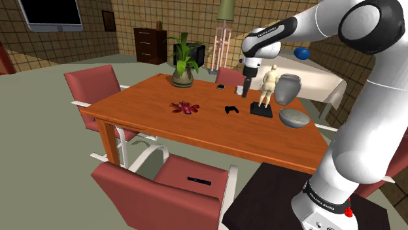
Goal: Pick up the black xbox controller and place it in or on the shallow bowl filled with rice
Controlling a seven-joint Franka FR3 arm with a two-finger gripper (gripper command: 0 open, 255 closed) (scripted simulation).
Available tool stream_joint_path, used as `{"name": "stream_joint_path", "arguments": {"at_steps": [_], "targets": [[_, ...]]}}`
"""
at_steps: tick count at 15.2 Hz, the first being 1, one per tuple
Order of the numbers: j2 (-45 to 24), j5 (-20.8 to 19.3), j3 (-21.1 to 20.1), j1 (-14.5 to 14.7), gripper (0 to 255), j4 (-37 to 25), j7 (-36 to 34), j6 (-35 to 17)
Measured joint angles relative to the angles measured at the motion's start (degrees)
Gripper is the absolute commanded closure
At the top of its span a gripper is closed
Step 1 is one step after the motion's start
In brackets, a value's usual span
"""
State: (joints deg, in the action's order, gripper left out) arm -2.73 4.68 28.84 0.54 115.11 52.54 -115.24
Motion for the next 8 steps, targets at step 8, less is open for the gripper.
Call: {"name": "stream_joint_path", "arguments": {"at_steps": [8], "targets": [[-20.8, 12.8, -1.6, -6.8, 0, -17.8, 15.4, 2.6]]}}
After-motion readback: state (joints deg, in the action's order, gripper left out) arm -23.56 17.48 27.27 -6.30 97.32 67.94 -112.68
